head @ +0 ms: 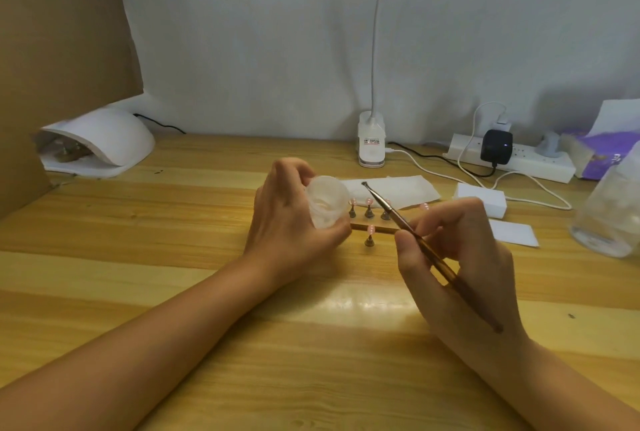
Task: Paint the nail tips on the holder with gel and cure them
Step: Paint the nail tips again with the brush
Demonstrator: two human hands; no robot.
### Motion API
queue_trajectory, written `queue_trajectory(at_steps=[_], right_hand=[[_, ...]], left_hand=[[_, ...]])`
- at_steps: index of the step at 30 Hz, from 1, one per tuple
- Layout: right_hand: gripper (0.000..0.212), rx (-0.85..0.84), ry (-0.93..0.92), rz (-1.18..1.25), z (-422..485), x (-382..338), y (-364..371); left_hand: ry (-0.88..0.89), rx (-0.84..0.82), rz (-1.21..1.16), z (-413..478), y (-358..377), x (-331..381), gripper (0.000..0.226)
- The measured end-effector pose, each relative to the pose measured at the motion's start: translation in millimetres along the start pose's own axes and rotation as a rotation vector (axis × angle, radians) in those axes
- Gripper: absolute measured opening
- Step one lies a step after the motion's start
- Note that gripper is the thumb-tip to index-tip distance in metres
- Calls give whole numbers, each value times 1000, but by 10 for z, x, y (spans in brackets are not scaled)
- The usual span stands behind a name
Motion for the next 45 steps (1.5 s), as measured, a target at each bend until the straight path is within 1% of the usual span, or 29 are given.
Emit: queue_trajectory(at_steps=[2,5,7,9,13,16,17,19,20,21,23,24,26,27,29,31,33,37,41,45], right_hand=[[18,-22,85,33,17,85,26],[14,-38,171,85,32,186,42],[12,-48,193,100,37,217,51],[10,-51,224,128,40,251,58],[7,-49,293,162,38,334,50],[10,-72,360,181,28,404,71],[10,-80,385,189,27,428,80],[10,-89,438,226,16,489,95],[10,-89,469,261,5,526,102],[10,-91,504,305,-9,566,111],[8,-106,573,394,-39,631,147],[6,-117,600,429,-50,653,170],[4,-148,640,472,-64,680,220],[7,-168,656,491,-72,687,245],[14,-217,686,534,-87,689,296],[16,-258,708,565,-102,688,331],[13,-266,707,564,-108,688,344],[9,-236,671,451,-82,685,337],[6,-216,726,464,-100,725,355],[11,-286,674,410,-114,662,393]], left_hand=[[-161,28,-16,32,-16,-204,69],[-370,24,-73,30,-1,-469,67],[-444,2,-73,12,25,-579,67],[-468,-23,-58,8,50,-621,68],[-454,-50,-26,12,65,-603,71],[-407,-52,46,13,48,-532,78],[-346,-10,76,28,-4,-445,79],[-149,96,107,44,-109,-177,73],[-65,119,82,27,-122,-43,66],[-24,102,29,0,-92,51,59],[-55,-25,-113,-63,54,124,46],[-87,-114,-133,-95,153,124,42],[-118,-263,-74,-136,306,95,35],[-137,-319,-55,-147,356,68,33],[-155,-408,-37,-167,424,38,26],[-118,-467,-12,-187,479,46,19],[-97,-491,-25,-193,502,57,17],[-106,-487,-143,-157,521,73,14],[-94,-462,-193,-134,517,84,6],[-91,-450,-214,-139,482,74,7]])
Point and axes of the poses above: each hand's wrist, its own z-axis towards the middle knuckle, its own y-axis out of the palm, x = y × z, the point moved 9 cm from there along z, towards the middle knuckle, and after that the axes turned 13 degrees about -z, right-handed, at the moved point
